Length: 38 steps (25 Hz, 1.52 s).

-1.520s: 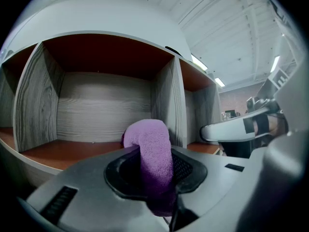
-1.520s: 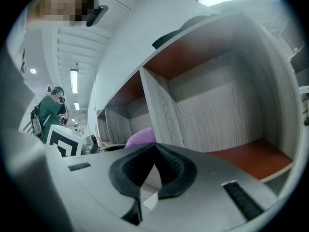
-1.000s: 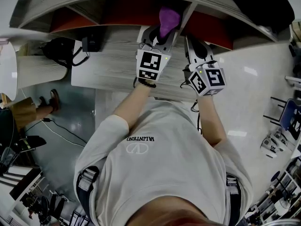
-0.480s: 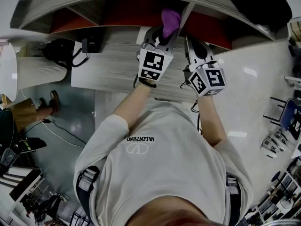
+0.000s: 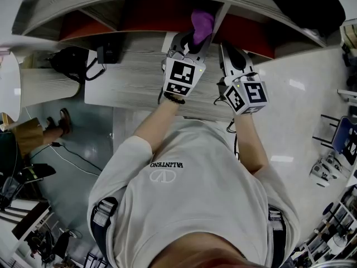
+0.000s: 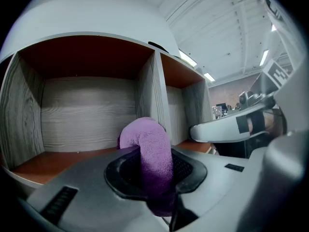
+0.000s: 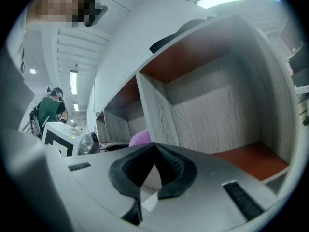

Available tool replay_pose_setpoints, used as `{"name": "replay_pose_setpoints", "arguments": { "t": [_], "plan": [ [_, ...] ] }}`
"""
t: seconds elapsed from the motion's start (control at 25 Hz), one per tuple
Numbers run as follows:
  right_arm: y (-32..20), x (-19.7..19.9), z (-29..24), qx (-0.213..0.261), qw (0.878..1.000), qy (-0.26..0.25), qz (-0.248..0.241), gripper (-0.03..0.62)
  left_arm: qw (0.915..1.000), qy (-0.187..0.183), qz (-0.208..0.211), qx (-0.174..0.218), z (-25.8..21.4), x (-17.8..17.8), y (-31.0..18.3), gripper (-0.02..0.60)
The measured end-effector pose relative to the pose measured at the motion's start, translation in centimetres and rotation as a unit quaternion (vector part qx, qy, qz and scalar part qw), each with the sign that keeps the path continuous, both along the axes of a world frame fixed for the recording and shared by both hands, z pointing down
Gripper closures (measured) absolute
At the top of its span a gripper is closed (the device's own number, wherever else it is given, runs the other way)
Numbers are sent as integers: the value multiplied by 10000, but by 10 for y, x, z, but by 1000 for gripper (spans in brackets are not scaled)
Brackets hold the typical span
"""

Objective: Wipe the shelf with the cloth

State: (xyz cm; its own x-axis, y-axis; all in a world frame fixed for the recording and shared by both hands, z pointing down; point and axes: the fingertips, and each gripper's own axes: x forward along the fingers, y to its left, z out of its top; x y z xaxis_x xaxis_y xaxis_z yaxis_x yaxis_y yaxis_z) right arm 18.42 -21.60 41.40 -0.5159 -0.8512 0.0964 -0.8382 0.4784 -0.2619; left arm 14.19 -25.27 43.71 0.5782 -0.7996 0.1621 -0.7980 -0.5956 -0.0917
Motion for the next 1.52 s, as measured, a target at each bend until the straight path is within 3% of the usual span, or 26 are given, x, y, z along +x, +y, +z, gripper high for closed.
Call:
{"name": "replay_pose_setpoints", "arguments": {
  "t": [1.52],
  "plan": [
    [9, -3, -28, 226, 9997, -45, -39, 595, 9987, 72, 42, 500, -62, 1, 11, 485]
  ]
}}
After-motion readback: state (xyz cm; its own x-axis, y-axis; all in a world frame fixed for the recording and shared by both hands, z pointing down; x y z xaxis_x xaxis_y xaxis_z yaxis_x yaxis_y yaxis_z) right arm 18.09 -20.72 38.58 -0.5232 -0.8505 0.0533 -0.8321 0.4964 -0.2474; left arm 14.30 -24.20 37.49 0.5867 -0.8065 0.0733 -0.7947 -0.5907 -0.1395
